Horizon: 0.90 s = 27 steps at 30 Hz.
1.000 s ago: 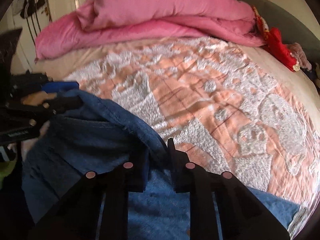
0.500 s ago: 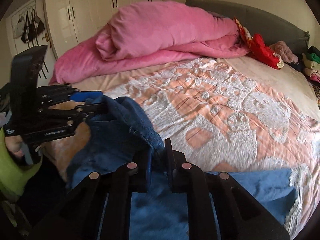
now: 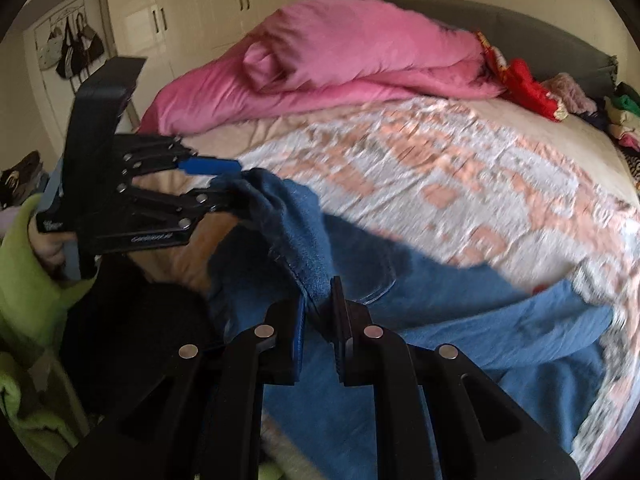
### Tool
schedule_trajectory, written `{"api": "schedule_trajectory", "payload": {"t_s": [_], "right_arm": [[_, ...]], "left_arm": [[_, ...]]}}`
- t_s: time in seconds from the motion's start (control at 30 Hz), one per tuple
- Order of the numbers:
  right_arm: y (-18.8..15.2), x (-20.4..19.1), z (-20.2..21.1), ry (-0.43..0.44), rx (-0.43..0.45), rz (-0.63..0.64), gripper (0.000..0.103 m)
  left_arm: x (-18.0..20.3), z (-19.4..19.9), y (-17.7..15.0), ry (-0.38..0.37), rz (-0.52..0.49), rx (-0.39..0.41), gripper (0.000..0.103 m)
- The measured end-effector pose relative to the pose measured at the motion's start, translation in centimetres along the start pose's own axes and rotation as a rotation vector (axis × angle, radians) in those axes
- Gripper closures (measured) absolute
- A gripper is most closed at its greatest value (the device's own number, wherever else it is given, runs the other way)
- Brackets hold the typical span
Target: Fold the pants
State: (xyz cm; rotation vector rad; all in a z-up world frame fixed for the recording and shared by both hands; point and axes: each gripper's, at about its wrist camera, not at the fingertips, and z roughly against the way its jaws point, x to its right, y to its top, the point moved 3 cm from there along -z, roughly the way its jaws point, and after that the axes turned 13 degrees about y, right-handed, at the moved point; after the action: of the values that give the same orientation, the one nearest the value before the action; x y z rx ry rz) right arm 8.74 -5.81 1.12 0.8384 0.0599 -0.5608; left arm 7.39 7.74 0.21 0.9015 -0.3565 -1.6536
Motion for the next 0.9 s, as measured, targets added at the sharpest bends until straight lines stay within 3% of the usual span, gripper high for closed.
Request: {"api": "schedule_trajectory", "payload": {"t_s": [0.23, 0.53, 0.77, 0.9], "right_arm": [[-3.4, -2.0, -2.0, 0.051, -0.072, -0.039, 0.092], [-4.4, -2.7, -4.2, 0.042, -0.105, -0.060, 0.092], [-4.9, -3.1, -3.7, 0.036, -0.092, -0.049, 0.092], [-5.3, -3.4, -4.0, 0.044, -0.108, -0.045, 0.092]], "left_arm": [[1.0, -0.2, -3.7, -0.008, -0.038, -0.061, 0.070], [-0.3, -0.1, -6.2, -0.050, 0.056, -0.127, 0.063], [-2.7, 2.8, -7.4, -0.076, 0.178, -0.122, 0.062], [-3.1, 4.7, -5.8, -0.132, 0.244, -0.076, 0.064]]}}
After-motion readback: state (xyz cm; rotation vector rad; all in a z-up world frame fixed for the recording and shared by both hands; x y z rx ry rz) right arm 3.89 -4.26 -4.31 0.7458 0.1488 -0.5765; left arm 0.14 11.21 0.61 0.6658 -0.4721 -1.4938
